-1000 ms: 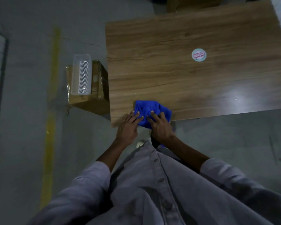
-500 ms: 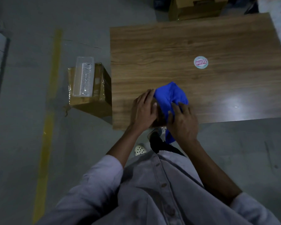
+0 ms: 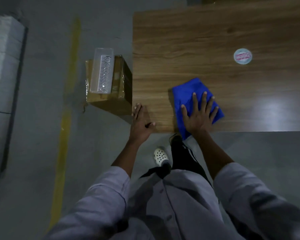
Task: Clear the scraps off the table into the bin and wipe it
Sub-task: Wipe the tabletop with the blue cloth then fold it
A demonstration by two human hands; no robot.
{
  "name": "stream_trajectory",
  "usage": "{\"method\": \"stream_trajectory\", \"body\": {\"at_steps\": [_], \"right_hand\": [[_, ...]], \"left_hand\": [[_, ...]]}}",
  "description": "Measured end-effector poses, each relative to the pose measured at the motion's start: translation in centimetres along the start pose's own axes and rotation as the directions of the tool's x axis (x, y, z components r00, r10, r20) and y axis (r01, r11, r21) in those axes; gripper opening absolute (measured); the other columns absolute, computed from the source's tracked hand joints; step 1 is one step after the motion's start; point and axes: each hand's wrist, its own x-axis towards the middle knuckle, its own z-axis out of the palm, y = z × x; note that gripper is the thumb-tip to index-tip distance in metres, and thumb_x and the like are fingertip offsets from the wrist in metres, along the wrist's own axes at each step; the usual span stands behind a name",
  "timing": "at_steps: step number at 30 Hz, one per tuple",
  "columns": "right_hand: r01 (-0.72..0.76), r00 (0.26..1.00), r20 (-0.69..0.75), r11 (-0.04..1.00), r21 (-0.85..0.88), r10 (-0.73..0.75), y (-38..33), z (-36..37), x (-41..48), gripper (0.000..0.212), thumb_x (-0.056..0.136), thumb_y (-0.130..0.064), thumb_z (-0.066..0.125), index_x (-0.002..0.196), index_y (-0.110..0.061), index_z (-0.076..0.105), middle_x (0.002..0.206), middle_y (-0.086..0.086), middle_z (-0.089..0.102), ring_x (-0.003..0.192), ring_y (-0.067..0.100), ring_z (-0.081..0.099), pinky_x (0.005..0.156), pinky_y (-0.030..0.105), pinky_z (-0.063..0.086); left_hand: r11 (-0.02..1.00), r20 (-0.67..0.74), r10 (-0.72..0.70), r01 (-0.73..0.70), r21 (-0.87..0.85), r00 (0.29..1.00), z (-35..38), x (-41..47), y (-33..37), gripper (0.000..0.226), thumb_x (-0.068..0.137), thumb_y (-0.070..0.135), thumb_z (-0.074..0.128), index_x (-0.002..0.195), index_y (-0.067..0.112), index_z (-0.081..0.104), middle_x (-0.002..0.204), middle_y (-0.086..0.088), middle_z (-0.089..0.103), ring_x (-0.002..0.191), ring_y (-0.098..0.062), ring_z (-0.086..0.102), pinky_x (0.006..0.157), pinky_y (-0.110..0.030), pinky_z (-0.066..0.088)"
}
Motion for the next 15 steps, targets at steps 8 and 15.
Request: {"method": "stream_trajectory", "body": {"at_steps": [8, 15], "right_hand": [[0.328, 0.943, 0.083, 0.941, -0.084, -0.321, -10.5, 4.8, -1.9, 0.082, 0.096, -0.077, 0.011, 0.163, -0.03, 0.002, 0.17, 0.008, -0.009, 0.155, 0.038, -0.01, 0.121, 0.064, 0.001], [0.212, 0.977, -0.01, 0.977, -0.024, -0.213, 1.5, 3.3, -6.9, 0.064, 0.1, -0.061, 0.041, 0.157, -0.033, 0.034, 0.17, -0.001, 0.013, 0.157, 0.031, 0.005, 0.125, 0.056, 0.007]], "left_hand": [[0.766, -0.019, -0.201, 0.145, -0.627, 0.98, -1.4, 0.6, 1.5, 0.069, 0.104, 0.018, 0.054, 0.16, 0.034, 0.017, 0.163, 0.005, 0.033, 0.143, -0.008, 0.039, 0.115, -0.032, 0.041], [0.773, 0.025, -0.155, 0.137, -0.62, 0.988, -1.2, 0.2, 1.4, 0.069, 0.106, 0.012, 0.049, 0.162, 0.028, 0.012, 0.167, 0.003, 0.021, 0.149, -0.007, 0.024, 0.113, -0.022, 0.037]]}}
